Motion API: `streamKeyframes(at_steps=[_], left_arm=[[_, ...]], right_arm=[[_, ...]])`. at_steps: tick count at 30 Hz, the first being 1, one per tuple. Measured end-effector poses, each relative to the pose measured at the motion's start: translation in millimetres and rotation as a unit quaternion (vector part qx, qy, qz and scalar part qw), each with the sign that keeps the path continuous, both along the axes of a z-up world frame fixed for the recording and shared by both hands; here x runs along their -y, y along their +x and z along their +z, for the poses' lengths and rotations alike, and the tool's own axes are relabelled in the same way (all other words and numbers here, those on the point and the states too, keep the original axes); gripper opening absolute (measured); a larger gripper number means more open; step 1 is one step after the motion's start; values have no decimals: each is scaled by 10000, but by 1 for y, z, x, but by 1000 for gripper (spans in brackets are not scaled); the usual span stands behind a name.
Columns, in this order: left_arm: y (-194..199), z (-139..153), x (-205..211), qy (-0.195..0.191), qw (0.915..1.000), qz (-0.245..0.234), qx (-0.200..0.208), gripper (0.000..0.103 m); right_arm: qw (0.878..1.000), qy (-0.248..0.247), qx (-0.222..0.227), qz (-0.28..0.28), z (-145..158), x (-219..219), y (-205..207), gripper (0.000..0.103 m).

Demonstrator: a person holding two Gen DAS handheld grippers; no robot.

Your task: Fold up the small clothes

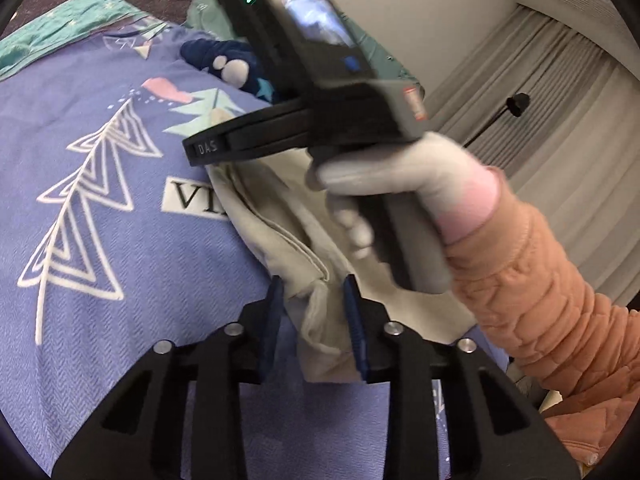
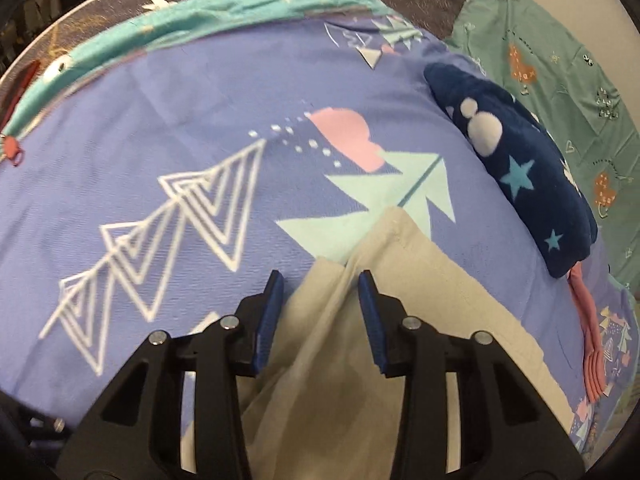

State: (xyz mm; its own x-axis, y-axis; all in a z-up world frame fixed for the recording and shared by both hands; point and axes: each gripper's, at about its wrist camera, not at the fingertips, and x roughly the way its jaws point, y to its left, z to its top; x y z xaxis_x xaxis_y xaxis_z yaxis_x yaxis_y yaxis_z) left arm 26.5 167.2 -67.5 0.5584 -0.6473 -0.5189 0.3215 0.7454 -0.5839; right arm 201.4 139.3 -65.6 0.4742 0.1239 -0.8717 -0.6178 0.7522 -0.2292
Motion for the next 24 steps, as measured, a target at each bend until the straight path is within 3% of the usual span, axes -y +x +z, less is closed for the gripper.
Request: streamKeyframes(at_steps=[2, 3, 8, 14, 18, 21, 24], left_arm=[[1, 1, 2, 34, 10000, -51, 48, 22], [1, 2, 2, 21, 10000, -68, 61, 20], [-5, 1, -3, -53, 9999, -71, 107, 14], [-15, -12, -12, 404, 9988, 228, -182, 6], [-20, -23, -29, 261, 9974, 445, -494, 6], [-28, -21, -33, 280, 9976, 419, -474, 6], [-28, -25, -38, 283, 9973, 448, -517, 7]], right_arm=[[9993, 326, -88, -146, 5, 11, 6, 9], [9968, 716, -214, -287, 13, 23, 10, 8], [9701, 2240, -688, -632, 43, 72, 17, 8], [9505, 2685, -1306, -854, 19, 75, 36, 8], [9357, 2962, -1621, -1021, -2, 77, 46, 10], [9234, 3290, -1697, -1012, 3, 88, 43, 16], [9334, 3243, -1298, -825, 26, 98, 28, 26]])
